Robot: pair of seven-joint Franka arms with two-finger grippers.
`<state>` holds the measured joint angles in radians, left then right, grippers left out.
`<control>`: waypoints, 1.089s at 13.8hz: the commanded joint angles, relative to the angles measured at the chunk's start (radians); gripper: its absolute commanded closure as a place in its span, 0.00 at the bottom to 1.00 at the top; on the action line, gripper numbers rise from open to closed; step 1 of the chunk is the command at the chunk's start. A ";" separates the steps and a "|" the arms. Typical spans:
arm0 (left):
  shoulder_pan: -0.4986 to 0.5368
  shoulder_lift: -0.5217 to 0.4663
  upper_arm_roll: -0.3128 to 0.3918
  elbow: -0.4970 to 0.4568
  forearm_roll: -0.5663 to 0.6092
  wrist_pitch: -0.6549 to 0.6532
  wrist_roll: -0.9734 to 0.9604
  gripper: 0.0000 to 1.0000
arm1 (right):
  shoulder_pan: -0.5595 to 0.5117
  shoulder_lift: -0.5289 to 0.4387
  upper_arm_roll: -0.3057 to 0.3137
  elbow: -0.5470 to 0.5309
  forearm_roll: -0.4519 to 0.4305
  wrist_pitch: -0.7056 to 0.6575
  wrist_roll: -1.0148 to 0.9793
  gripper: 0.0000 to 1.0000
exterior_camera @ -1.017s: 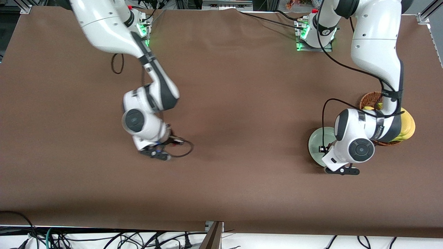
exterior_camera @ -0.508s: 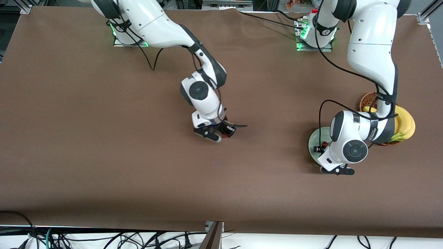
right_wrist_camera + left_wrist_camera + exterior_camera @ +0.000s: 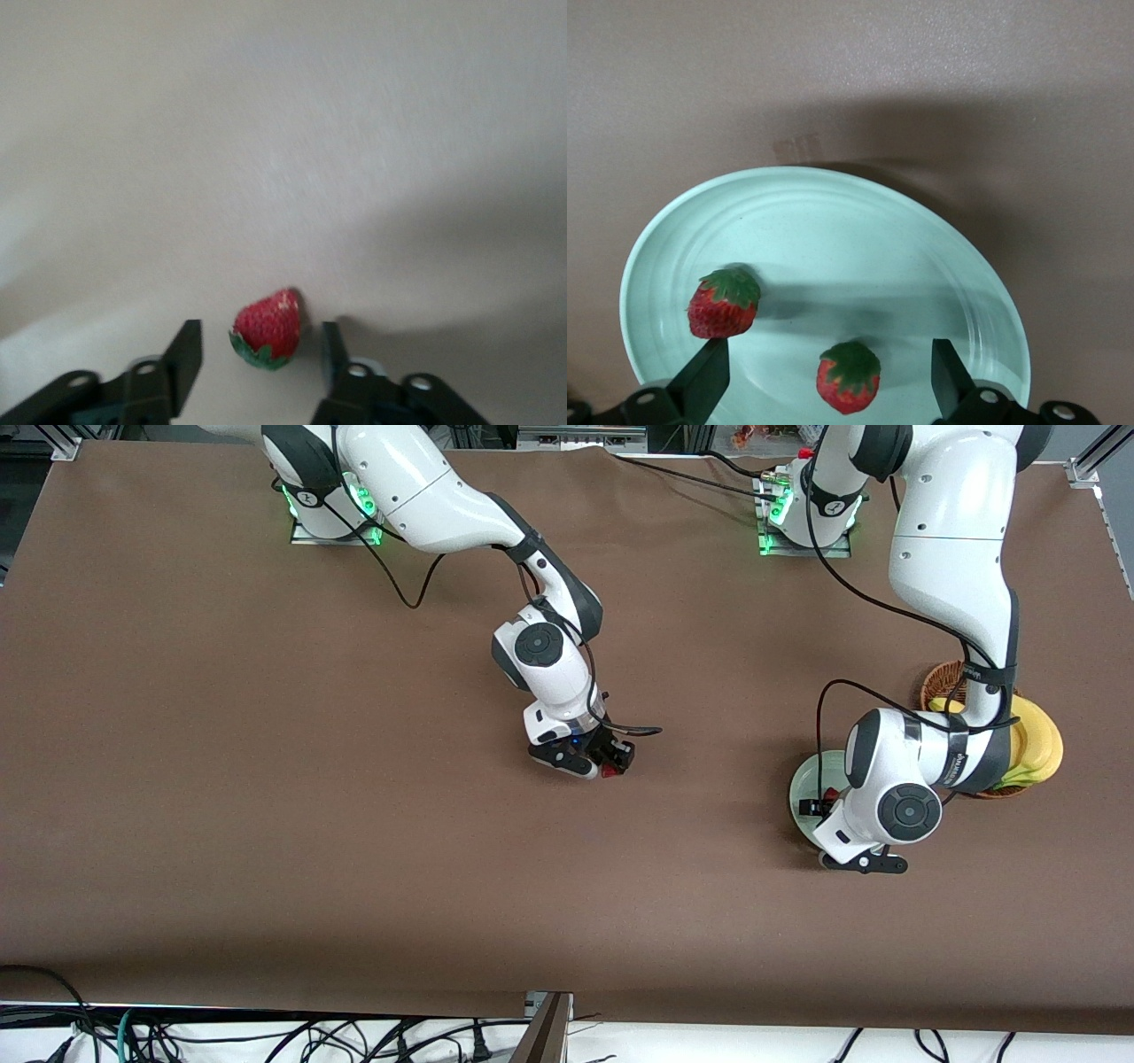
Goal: Collect all strawberries into plate
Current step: 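Set the last strawberry mid-table with the right gripper while the left gripper approaches, then grasp the last strawberry with the left gripper while the right gripper withdraws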
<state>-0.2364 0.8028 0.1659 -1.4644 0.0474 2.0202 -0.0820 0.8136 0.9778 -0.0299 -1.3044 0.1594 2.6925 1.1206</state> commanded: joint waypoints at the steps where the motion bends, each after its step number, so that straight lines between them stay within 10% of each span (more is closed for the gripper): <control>1: -0.004 -0.008 0.001 0.004 0.006 -0.008 0.016 0.00 | -0.037 -0.045 -0.024 0.025 -0.044 -0.109 -0.083 0.00; 9: -0.055 -0.177 -0.125 0.015 -0.055 -0.189 -0.140 0.00 | -0.339 -0.292 -0.054 0.024 -0.049 -0.725 -0.890 0.00; 15: -0.237 -0.065 -0.200 0.013 -0.063 0.136 -0.575 0.00 | -0.422 -0.430 -0.220 0.024 -0.047 -1.019 -1.168 0.00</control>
<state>-0.4343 0.6822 -0.0462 -1.4570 -0.0020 2.0539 -0.5529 0.3934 0.6082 -0.2054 -1.2582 0.1222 1.7429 0.0387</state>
